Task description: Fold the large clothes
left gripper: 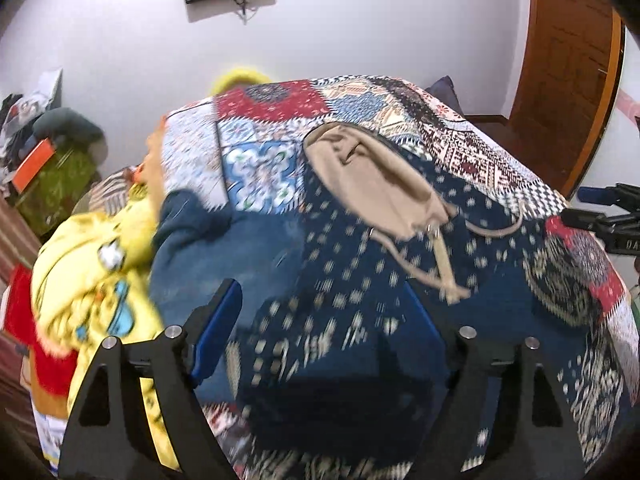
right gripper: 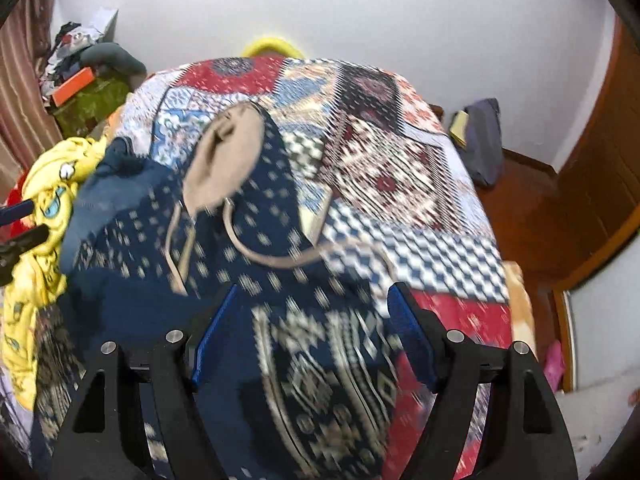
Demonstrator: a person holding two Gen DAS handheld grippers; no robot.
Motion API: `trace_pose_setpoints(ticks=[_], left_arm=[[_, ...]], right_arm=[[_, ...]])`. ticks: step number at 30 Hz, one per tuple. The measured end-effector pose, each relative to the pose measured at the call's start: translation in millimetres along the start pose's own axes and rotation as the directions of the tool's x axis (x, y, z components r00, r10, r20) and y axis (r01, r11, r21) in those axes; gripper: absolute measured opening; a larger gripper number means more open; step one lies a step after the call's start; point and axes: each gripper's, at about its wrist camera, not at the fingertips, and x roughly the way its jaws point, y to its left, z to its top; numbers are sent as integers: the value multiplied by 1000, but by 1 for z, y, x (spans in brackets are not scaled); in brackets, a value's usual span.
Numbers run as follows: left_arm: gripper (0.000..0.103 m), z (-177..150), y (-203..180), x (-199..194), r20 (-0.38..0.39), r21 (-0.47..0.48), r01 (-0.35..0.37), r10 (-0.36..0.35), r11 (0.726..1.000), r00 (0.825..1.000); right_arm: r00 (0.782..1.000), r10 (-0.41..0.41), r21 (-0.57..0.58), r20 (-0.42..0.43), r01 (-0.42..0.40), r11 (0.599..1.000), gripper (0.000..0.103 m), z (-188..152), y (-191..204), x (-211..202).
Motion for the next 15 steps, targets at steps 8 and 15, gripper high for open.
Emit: trace_pose_setpoints(ticks=[8,15], left_arm=[[81,34,13,95,-131,-103,58,-71,993,989],[81,49,22,165,-203,-220,106,-152,970,967]], right_arm=[[993,63,46,-99,-59,997,72,36,10,79],[983,107,100,-150,-93,991,72,66,12,135]])
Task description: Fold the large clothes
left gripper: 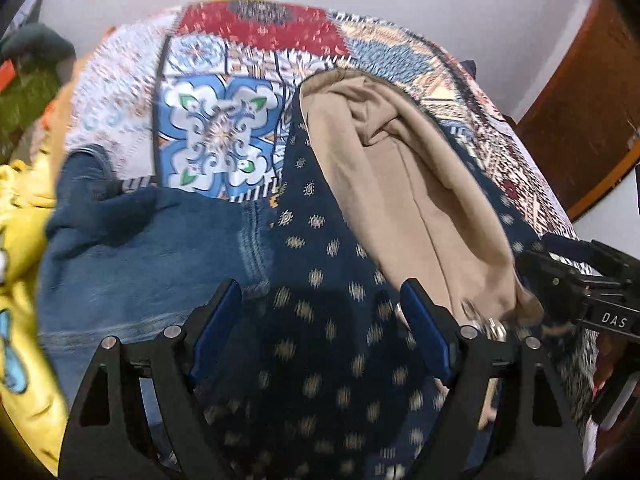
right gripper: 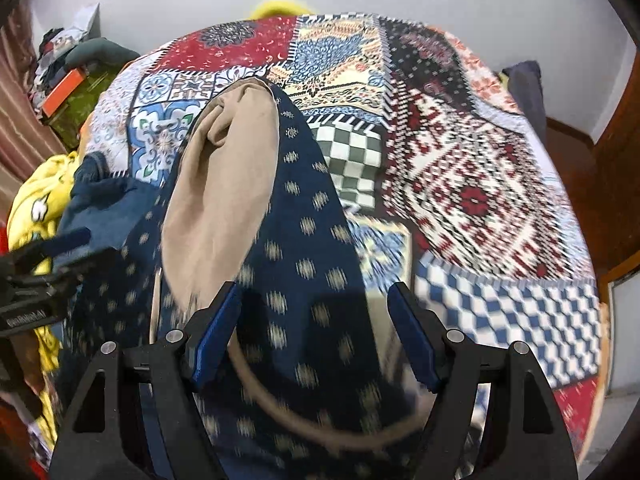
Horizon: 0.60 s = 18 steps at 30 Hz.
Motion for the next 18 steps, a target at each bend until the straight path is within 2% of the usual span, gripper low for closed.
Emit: trace_pose_setpoints(ticks=[3,6,8,9,10,11,12,13,15,16,17,18], left_arm=[[81,8,1,26,-44,-15,-22,22,1000,999],[81,13,3,44,-58,-50,-28,25,998,998],[75,13,4,49,-53,-64,-22,19,998,998],[61,12,5,52,-57,-65,-21,17,998,998],[51,11,4,56,-70,-66,-10,5,998,998],[47,10,3,56,-68,-72,3,-8,997,998],[38,9,2,55,-58,-76,8,-12,997,998],[28,8,-1,51,-47,-70,-7,3,998,999],[15,7,-10,42,-30,-17,-51,50,999,998],[13,8,-14,37,-18,11,-70,71,997,997],[12,7,-19,29,-1,40,-87,87,995,996],[12,7,-24,17,22,67,-96,94,993,995]], right_arm=[[999,21,50,-35,-20,999,72,13,-4,22],[999,-3,47,-32,4,999,72,18,-5,31],[999,-25,5,-25,25,1000,68,19,0,34],[999,-37,-20,-20,36,999,66,17,3,34],[999,-44,-41,-12,43,998,60,15,6,33],[999,-48,-53,-6,47,997,52,14,9,32],[999,-48,-61,3,48,997,47,12,11,29],[999,-51,-72,8,52,996,39,9,14,26],[997,-81,-92,18,82,992,29,5,18,20],[996,-88,-96,20,90,991,16,4,17,18],[998,-58,-85,16,59,995,9,0,16,12],[999,-39,-68,18,40,997,8,0,13,7]])
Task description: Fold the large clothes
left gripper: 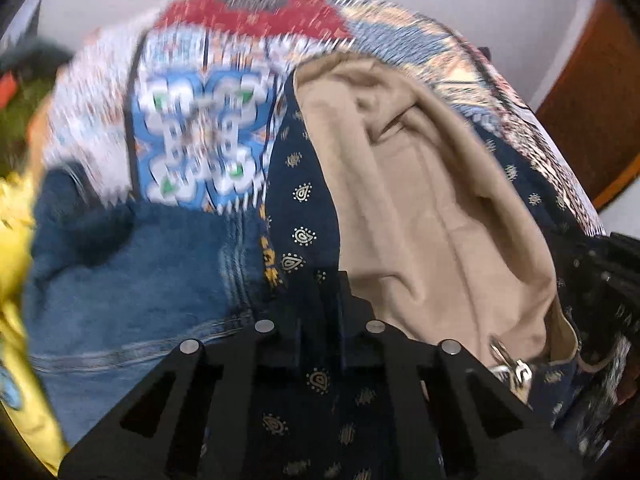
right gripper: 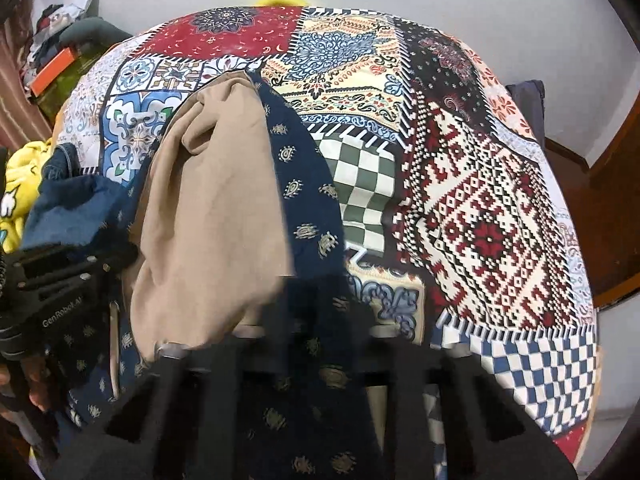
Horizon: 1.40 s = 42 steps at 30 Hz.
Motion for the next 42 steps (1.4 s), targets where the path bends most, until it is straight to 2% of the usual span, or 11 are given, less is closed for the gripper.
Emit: trace_pose_setpoints(ticks=[5,9,12,16,24,30,33,36,38,40,42], left_arm=[[12,-3,-6,-69,102,55,50,-55,997,993],[12,-21,-6,-119,131,51,150,-156,987,979],[12,-44,-6,-143,125,68,194,-201,979,972],[12,-92,-11,-166,101,127,181,-194,975,976],[13,-169,-5,-151,-34,118,154,-151,981,988],[29,-201,2,-130,-92,65,137,-131,988,987],[56,-198,3,-138,-81,61,97,-92,993,992],[57,-189,2,-149,-58,89,110,-105,990,993],[59,-177,2,-157,-34,102,105,-102,989,994],[64,-164,2,-163,-4,109,103,-103,989,995],[66,-150,1,-164,21,113,104,-107,988,994]], right_arm=[[994,67,7,92,-68,998,8,-18,-1,-60],[984,105,-7,144,-105,994,8,-38,1,-105],[981,112,-37,161,-108,993,8,-67,6,-135],[983,125,-61,136,-118,991,8,-105,6,-152],[994,99,-45,43,-97,994,10,-165,-1,-143],[999,-24,-80,-38,21,997,20,-195,-2,-132],[997,-51,-76,-58,47,996,32,-198,-7,-136],[999,-26,-70,-27,24,997,34,-194,-7,-150],[1000,-2,-68,11,2,998,51,-183,-7,-160],[998,4,-75,57,0,997,59,-176,-1,-164],[996,12,-91,85,-5,996,59,-161,5,-164]])
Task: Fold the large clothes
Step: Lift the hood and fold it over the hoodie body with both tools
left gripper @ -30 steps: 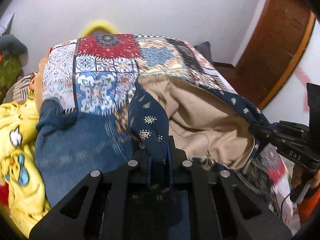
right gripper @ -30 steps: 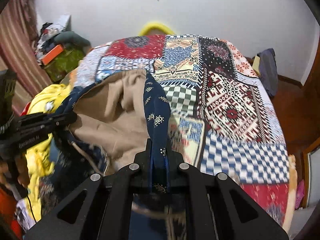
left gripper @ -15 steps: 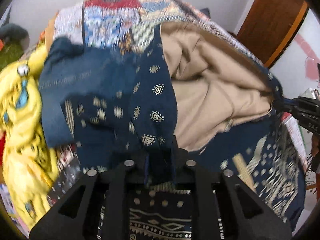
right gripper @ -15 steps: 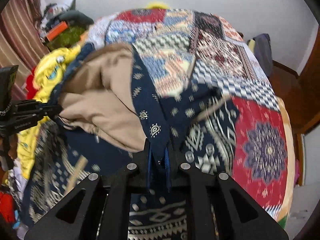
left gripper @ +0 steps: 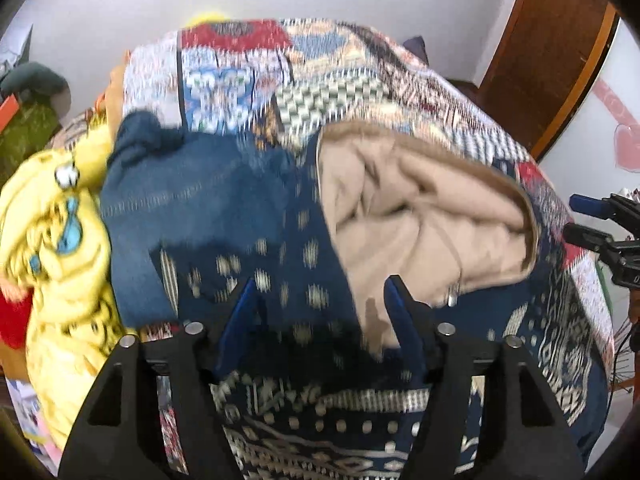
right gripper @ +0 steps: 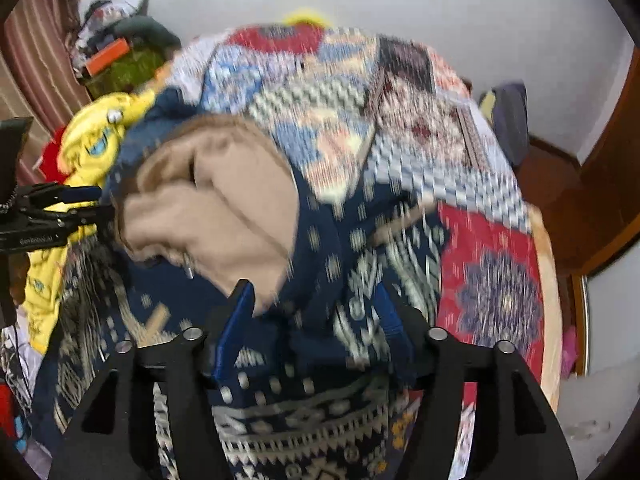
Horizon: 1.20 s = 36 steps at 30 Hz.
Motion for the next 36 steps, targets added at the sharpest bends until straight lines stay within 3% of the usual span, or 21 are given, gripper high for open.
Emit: trace_pose_setpoints(ticks=[6,13,14,16,18,19,20,23,30,36], left_arm=[[66,42,10,27,11,-14,21,-21,1000,1000],[64,67,18,82,-28,-55,62,-64,997,998],[60,68,20,87,-27,-65,70,-72,995,997],[36,72,23,97,-27,-97,76,-79,992,996],[17,74,27,104,-25,-137,118,-123,984,992],[13,74,27,104,-23,-147,126,-131,981,991],[11,73,25,103,-16,-149,131,-135,980,991],[7,70,17,88,5,-123,150,-151,981,989],[6,52,-19,8,75,-27,294,-291,955,954],[6,14,-42,-34,67,14,323,-323,946,944]], right_arm=[[1000,29,-8,-7,-29,1000,59,39,10,41],[990,106,74,-93,-100,992,59,58,0,107],[988,118,94,-96,-109,990,59,59,-2,112],[983,159,137,-92,-146,980,52,59,-8,121],[976,194,161,-97,-177,971,31,60,-11,127],[970,220,175,-103,-200,964,20,58,-12,130],[967,233,184,-100,-212,960,15,58,-12,130],[965,251,182,-79,-233,955,8,53,-11,120],[957,290,114,-13,-287,951,6,32,3,47],[948,319,56,4,-319,946,6,-2,23,-8]])
